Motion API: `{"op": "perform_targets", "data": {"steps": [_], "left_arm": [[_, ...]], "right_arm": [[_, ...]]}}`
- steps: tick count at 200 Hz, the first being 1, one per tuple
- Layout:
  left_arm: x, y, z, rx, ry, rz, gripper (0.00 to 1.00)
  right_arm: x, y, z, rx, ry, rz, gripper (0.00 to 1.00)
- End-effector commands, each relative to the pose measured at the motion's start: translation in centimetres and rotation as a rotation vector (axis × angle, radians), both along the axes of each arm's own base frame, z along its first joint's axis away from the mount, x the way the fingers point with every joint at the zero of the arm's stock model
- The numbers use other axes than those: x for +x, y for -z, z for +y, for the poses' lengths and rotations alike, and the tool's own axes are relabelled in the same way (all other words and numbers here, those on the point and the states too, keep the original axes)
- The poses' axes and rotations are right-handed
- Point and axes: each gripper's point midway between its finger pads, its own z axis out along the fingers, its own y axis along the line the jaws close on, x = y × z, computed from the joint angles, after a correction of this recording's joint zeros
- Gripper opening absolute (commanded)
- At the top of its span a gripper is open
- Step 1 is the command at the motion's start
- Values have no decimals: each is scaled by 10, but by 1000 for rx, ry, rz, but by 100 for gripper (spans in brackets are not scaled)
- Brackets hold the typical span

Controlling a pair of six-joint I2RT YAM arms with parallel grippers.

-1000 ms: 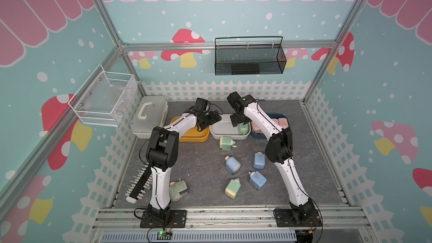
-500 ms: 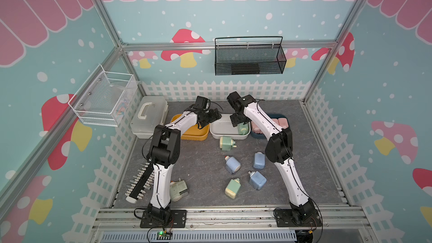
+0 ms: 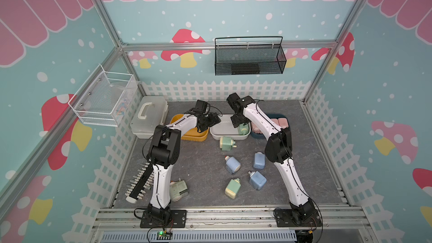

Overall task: Place the pencil sharpeners by color into the storage box
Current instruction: Place the pencil sharpener in the storage box.

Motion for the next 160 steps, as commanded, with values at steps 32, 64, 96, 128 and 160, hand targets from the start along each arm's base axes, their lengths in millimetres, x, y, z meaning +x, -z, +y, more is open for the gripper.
{"op": "perform_targets", "data": {"steps": [32,64,96,128,160], "left_arm": [[-4,-30,-5,-44,2,-35,96],[-3,-36,-3,-33,1,-55,96],[2,-37,2,-24,-14,-62,96],[-1,-40,5,-25,-21,-64,96],[-8,-50,8,-20,-12,-82,96]], "right_arm": [[-1,10,-11,-88,-5,14,98],[-2,13,-5,-69,-34,30,98],[-2,20,2,-60,-63,42,99],[1,22,1,-68,-44,25,99],[1,30,-4,-107,-40,35,98]]}}
